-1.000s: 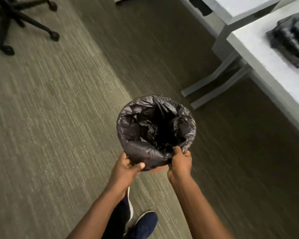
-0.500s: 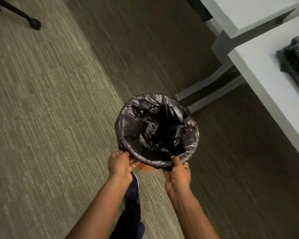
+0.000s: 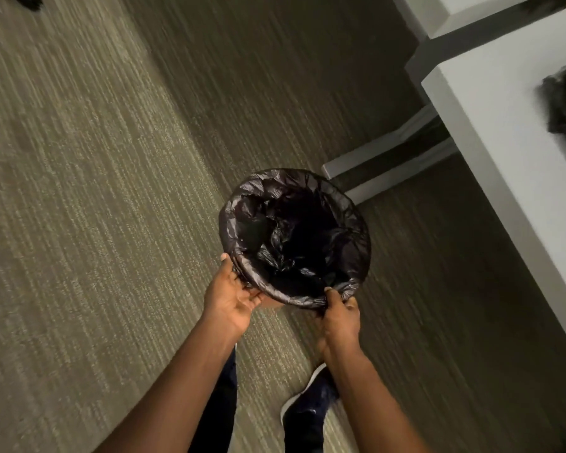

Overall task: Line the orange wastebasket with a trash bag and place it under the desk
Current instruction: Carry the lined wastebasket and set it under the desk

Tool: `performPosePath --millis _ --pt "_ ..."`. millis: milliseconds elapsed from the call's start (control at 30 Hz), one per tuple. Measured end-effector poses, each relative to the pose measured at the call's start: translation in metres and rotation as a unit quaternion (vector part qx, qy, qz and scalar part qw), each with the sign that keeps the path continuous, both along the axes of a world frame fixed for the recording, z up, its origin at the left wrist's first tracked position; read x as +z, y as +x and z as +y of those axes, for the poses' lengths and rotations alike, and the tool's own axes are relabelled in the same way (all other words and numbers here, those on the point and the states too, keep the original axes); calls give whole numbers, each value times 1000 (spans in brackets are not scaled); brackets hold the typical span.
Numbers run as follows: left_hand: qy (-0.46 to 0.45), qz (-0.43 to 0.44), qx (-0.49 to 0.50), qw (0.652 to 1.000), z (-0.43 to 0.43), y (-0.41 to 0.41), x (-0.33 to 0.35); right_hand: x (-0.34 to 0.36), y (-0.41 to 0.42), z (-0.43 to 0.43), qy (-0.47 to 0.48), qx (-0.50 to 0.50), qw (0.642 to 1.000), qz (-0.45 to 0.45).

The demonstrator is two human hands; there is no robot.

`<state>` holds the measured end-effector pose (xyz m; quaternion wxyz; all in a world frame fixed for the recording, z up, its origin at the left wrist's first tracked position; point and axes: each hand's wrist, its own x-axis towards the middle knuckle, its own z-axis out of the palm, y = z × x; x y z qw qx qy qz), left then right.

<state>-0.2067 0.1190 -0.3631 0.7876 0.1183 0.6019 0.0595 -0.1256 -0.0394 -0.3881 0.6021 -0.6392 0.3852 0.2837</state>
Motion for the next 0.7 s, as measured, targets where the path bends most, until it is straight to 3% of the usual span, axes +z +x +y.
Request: performPosePath --millis 300,433,600,700 --pt "-24 27 1 999 -32 36 -53 -43 43 -37 65 -28 996 46" --pt "-7 59 -22 998 -43 51 -73 -59 57 -54 70 -12 997 18" --pt "25 41 25 999 -51 59 -90 -79 70 -73 43 -10 999 -3" --pt "48 16 -48 998 -60 65 -98 -92 73 -86 39 6 999 -20"
